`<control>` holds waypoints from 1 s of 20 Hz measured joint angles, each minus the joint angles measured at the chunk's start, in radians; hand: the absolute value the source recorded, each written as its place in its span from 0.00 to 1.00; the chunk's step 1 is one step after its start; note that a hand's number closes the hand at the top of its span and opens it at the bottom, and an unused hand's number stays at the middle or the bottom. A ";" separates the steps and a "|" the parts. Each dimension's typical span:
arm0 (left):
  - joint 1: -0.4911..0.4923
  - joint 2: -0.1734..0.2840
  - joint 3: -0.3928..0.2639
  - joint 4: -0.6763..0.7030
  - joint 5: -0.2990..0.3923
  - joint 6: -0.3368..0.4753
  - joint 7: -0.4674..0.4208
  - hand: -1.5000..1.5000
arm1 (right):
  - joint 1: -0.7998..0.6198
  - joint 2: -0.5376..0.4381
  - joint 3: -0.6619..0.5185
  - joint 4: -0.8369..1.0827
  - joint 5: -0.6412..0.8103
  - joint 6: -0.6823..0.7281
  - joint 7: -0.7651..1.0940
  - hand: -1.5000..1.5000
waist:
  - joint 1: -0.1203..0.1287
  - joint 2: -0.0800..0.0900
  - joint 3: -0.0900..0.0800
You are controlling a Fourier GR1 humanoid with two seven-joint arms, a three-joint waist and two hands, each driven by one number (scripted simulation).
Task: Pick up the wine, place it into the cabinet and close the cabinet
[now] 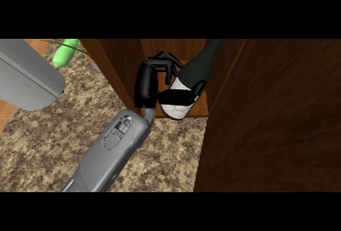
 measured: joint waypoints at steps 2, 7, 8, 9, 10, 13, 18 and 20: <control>-0.021 0.000 -0.013 0.049 0.036 0.012 -0.039 1.00 | -0.004 0.001 -0.002 0.000 -0.001 0.000 0.000 0.00 | -0.004 0.001 0.000; -0.009 -0.001 -0.013 0.128 0.087 -0.015 -0.113 1.00 | 0.005 -0.004 -0.027 0.002 -0.007 0.011 -0.006 0.00 | -0.002 0.001 0.000; -0.015 -0.001 -0.021 0.144 0.095 -0.010 -0.119 1.00 | 0.006 -0.003 -0.029 0.002 -0.009 0.013 -0.007 0.00 | -0.002 0.001 0.000; -0.016 -0.001 -0.030 0.156 0.103 -0.005 -0.124 1.00 | 0.011 0.000 -0.026 0.003 -0.009 0.014 -0.009 0.00 | -0.002 0.001 0.000; -0.009 -0.001 -0.032 0.184 0.113 -0.008 -0.152 1.00 | 0.012 0.002 -0.026 0.003 -0.011 0.017 -0.011 0.00 | -0.004 0.002 0.000; -0.011 0.000 -0.045 0.233 0.109 -0.008 -0.169 1.00 | 0.013 0.003 -0.031 0.008 -0.014 0.024 -0.017 0.00 | 0.000 0.001 0.000; -0.034 0.000 -0.066 0.340 0.134 0.011 -0.230 1.00 | -0.004 0.002 -0.038 0.021 -0.021 0.029 -0.016 0.00 | -0.009 0.002 0.000; -0.059 0.000 -0.056 0.392 0.143 0.009 -0.260 1.00 | -0.015 0.004 -0.034 0.029 -0.022 0.031 -0.016 0.00 | -0.010 0.003 0.000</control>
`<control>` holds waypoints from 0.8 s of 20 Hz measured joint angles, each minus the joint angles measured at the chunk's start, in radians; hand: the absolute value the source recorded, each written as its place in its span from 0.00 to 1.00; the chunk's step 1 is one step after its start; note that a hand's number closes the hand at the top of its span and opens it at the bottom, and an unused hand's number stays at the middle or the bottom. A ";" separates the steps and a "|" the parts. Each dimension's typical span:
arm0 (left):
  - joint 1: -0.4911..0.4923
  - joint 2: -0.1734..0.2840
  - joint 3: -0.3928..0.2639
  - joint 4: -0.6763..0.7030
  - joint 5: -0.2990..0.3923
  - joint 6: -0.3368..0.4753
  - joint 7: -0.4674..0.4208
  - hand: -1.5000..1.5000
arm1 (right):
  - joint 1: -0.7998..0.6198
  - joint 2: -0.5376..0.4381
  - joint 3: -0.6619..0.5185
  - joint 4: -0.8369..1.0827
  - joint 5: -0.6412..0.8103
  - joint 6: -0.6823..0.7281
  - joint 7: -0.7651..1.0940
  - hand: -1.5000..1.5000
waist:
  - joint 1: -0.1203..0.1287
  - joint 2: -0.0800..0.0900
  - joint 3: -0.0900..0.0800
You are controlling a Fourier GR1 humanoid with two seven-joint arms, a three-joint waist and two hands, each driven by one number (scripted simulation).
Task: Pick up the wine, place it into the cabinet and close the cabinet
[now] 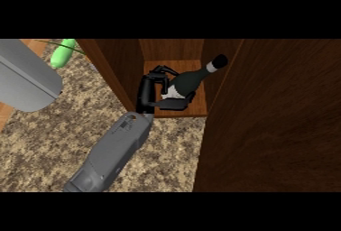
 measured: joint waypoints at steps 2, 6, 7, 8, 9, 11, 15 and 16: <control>-0.004 0.000 0.001 0.042 0.031 0.001 -0.044 1.00 | -0.003 0.003 -0.003 0.010 -0.007 0.008 -0.011 0.00 | -0.004 0.002 0.000; -0.059 0.000 0.042 0.128 0.075 -0.019 -0.102 1.00 | -0.024 0.005 -0.007 0.015 -0.013 0.008 -0.008 0.00 | -0.008 0.003 -0.001; -0.071 0.000 0.057 0.147 0.083 -0.025 -0.112 1.00 | -0.007 0.006 -0.012 0.014 -0.016 0.016 -0.015 0.00 | -0.007 0.003 -0.001; -0.081 0.000 0.073 0.167 0.097 -0.034 -0.130 1.00 | -0.015 0.004 -0.011 0.014 -0.018 0.017 -0.012 0.00 | -0.010 0.004 0.000; -0.090 0.000 0.089 0.184 0.107 -0.050 -0.145 1.00 | -0.010 0.009 -0.011 0.016 -0.019 0.017 -0.014 0.00 | -0.010 0.004 -0.001; -0.100 0.000 0.111 0.212 0.143 -0.072 -0.166 1.00 | -0.007 0.017 -0.002 0.015 -0.021 0.018 -0.018 0.00 | -0.015 0.006 -0.001; -0.153 0.000 0.152 0.293 0.173 -0.105 -0.182 1.00 | -0.026 0.023 0.017 0.016 -0.020 0.008 -0.011 0.00 | -0.016 0.007 -0.001; -0.165 0.000 0.159 0.311 0.176 -0.105 -0.182 1.00 | -0.012 0.025 0.018 0.013 -0.020 0.011 -0.014 0.00 | -0.017 0.007 -0.001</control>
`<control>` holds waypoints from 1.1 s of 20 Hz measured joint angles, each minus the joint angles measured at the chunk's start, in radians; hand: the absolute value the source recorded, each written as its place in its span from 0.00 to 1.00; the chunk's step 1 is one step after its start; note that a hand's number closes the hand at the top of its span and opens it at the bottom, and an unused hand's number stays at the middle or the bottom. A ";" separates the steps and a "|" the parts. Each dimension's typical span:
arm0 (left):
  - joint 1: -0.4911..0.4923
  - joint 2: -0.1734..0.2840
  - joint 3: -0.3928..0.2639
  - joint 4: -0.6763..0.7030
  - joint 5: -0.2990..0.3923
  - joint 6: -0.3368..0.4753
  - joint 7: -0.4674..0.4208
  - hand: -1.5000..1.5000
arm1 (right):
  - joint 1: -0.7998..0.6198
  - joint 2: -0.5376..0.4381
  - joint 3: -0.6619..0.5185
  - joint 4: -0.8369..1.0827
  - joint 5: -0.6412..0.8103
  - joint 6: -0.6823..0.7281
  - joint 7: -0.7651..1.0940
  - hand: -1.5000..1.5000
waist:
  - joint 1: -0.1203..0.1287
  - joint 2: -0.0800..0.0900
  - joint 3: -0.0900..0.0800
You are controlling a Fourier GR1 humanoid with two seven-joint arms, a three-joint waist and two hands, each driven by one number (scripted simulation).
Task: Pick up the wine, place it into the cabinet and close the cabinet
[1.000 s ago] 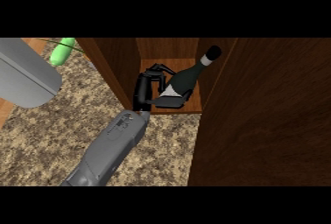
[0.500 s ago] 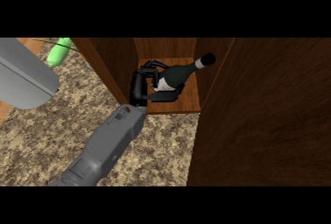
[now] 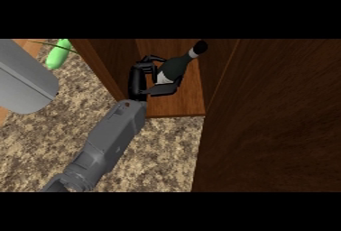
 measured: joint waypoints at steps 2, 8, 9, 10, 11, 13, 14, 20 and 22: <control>-0.023 0.000 0.012 0.036 0.009 -0.005 -0.004 1.00 | -0.005 0.004 0.007 0.001 0.000 -0.003 -0.001 0.00 | -0.003 0.001 0.000; -0.085 0.001 0.047 0.126 0.013 -0.003 -0.026 1.00 | 0.004 0.006 -0.004 0.002 -0.003 0.002 -0.008 0.00 | -0.010 0.004 0.000; -0.096 0.001 0.045 0.140 0.007 0.021 -0.030 1.00 | 0.013 0.012 0.008 0.003 -0.003 0.006 -0.015 0.00 | -0.011 0.005 0.001; -0.114 0.001 0.047 0.156 0.002 0.042 -0.027 1.00 | 0.008 0.013 0.007 0.005 -0.004 0.006 -0.016 0.00 | -0.013 0.006 0.001; -0.131 0.005 0.046 0.171 -0.006 0.056 -0.019 1.00 | 0.007 0.014 0.007 0.005 -0.004 0.006 -0.017 0.00 | -0.013 0.006 0.001; -0.141 0.007 0.042 0.200 -0.020 0.080 -0.025 1.00 | -0.002 0.019 0.017 0.007 -0.002 0.003 -0.019 0.00 | -0.016 0.008 0.000; -0.150 0.008 0.043 0.214 -0.024 0.090 -0.021 1.00 | -0.006 0.020 0.019 0.007 -0.002 0.001 -0.019 0.00 | -0.018 0.009 0.000; -0.177 0.020 0.047 0.268 -0.039 0.095 0.007 1.00 | -0.003 0.027 0.036 0.008 -0.003 0.008 -0.033 0.00 | -0.031 0.016 0.000; -0.176 0.021 0.047 0.279 -0.044 0.106 0.003 1.00 | -0.004 0.031 0.043 0.008 -0.002 0.007 -0.035 0.00 | -0.035 0.017 0.001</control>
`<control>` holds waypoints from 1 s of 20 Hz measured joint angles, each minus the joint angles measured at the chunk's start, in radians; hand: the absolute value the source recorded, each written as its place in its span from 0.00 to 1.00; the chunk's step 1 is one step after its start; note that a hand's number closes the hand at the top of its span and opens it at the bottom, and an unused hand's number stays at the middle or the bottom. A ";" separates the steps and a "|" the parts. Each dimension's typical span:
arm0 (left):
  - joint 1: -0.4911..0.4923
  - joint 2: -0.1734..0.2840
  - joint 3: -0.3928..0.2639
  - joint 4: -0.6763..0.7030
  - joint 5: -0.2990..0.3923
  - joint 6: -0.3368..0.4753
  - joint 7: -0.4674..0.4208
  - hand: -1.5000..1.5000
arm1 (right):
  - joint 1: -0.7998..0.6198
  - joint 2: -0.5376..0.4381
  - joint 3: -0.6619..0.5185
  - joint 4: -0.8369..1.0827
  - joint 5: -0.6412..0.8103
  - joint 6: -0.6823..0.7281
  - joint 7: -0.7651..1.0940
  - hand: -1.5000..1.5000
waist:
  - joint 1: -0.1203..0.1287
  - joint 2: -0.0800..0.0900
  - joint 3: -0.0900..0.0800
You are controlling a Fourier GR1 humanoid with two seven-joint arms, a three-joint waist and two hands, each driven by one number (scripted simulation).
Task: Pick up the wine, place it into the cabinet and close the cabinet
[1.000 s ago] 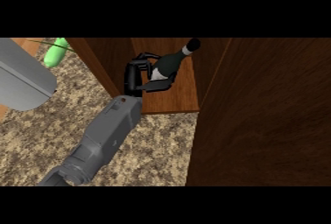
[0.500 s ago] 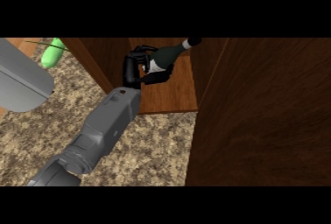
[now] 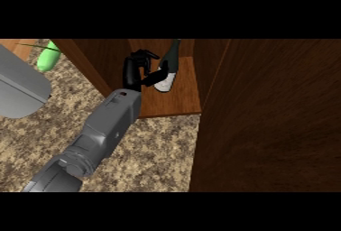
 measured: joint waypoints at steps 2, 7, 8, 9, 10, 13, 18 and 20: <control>-0.008 0.001 0.000 0.015 -0.004 0.012 0.015 1.00 | 0.004 0.000 -0.001 0.003 0.000 0.006 -0.008 0.00 | -0.002 0.002 0.000; 0.006 0.002 0.023 0.022 0.011 0.013 0.013 1.00 | -0.005 0.002 -0.002 0.001 -0.001 0.003 -0.003 0.00 | -0.014 0.007 -0.001; 0.011 -0.002 0.034 0.015 0.021 0.001 0.009 1.00 | -0.006 0.006 0.002 0.001 -0.001 0.001 -0.004 0.00 | -0.014 0.007 -0.001; 0.014 -0.005 0.047 0.008 0.033 -0.017 0.008 1.00 | -0.010 0.009 0.002 0.002 -0.001 -0.002 -0.004 0.00 | -0.014 0.008 -0.002; 0.017 -0.006 0.060 0.005 0.045 -0.030 0.012 1.00 | -0.011 0.010 0.007 0.001 0.000 -0.003 -0.002 0.00 | -0.017 0.008 -0.002; 0.037 -0.014 0.089 -0.007 0.073 -0.085 0.011 1.00 | -0.020 0.008 0.005 0.001 -0.001 -0.002 0.000 0.00 | -0.022 0.009 -0.002; 0.083 -0.019 0.120 -0.013 0.107 -0.167 0.002 1.00 | -0.026 0.013 0.009 0.003 -0.004 0.000 -0.001 0.00 | -0.033 0.011 -0.003; 0.100 -0.020 0.126 -0.014 0.118 -0.197 0.003 1.00 | -0.026 0.017 0.009 0.002 -0.005 -0.001 0.001 0.00 | -0.040 0.010 -0.003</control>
